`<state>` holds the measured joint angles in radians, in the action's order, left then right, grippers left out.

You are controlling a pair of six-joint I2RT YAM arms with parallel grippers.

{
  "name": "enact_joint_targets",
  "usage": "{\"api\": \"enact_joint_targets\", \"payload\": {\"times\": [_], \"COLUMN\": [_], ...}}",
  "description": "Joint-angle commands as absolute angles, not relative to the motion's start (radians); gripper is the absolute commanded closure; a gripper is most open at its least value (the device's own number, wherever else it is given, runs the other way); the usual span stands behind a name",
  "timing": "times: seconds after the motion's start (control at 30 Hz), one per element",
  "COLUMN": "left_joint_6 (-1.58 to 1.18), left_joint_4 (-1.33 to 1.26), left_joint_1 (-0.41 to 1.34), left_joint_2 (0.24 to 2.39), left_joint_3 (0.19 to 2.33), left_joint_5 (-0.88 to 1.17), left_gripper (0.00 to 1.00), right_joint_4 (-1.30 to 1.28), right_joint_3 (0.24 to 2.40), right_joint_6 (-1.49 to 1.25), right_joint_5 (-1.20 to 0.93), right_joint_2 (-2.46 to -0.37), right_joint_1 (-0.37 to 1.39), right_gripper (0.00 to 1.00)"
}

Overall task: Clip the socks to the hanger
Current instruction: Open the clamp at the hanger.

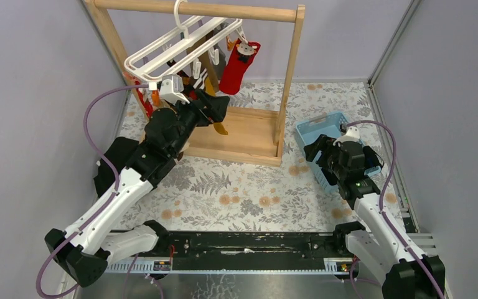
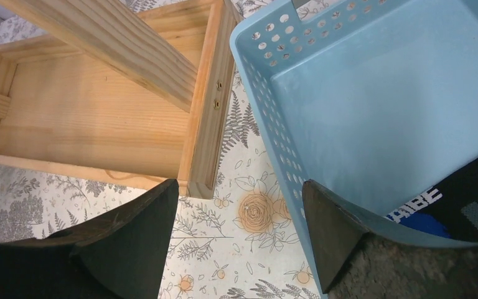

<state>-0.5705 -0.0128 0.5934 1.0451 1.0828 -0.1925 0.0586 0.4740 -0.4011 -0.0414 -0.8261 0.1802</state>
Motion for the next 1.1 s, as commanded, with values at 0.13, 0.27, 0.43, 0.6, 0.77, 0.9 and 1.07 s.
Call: {"api": "enact_joint_targets", "payload": {"times": [0.13, 0.27, 0.43, 0.6, 0.77, 0.9, 1.07], "left_joint_6": [-0.566, -0.565, -0.563, -0.554, -0.555, -0.569, -0.536], "left_joint_4": [0.02, 0.019, 0.004, 0.004, -0.028, -0.035, -0.063], "left_joint_1": [0.601, 0.601, 0.601, 0.601, 0.601, 0.605, 0.653], "left_joint_2": [1.049, 1.079, 1.09, 1.086, 1.077, 1.108, 1.16], "left_joint_3": [1.088, 1.109, 1.096, 1.084, 1.071, 1.117, 1.204], "left_joint_5": [-0.244, -0.234, -0.234, -0.238, -0.234, -0.191, -0.19], "left_gripper": [0.01, 0.01, 0.01, 0.01, 0.01, 0.01, 0.01], "right_joint_4": [0.114, 0.1, 0.104, 0.106, 0.094, 0.09, 0.079], "right_joint_3": [0.484, 0.496, 0.491, 0.495, 0.504, 0.503, 0.5], "right_joint_6": [-0.407, -0.402, -0.406, -0.411, -0.415, -0.42, -0.42], "right_joint_5": [-0.074, -0.071, -0.071, -0.073, -0.072, -0.073, -0.071], "right_joint_2": [-0.833, -0.832, -0.828, -0.833, -0.821, -0.811, -0.803], "right_joint_1": [0.167, 0.163, 0.161, 0.159, 0.157, 0.156, 0.155], "right_gripper": [0.2, 0.2, 0.2, 0.2, 0.2, 0.2, 0.2]}}
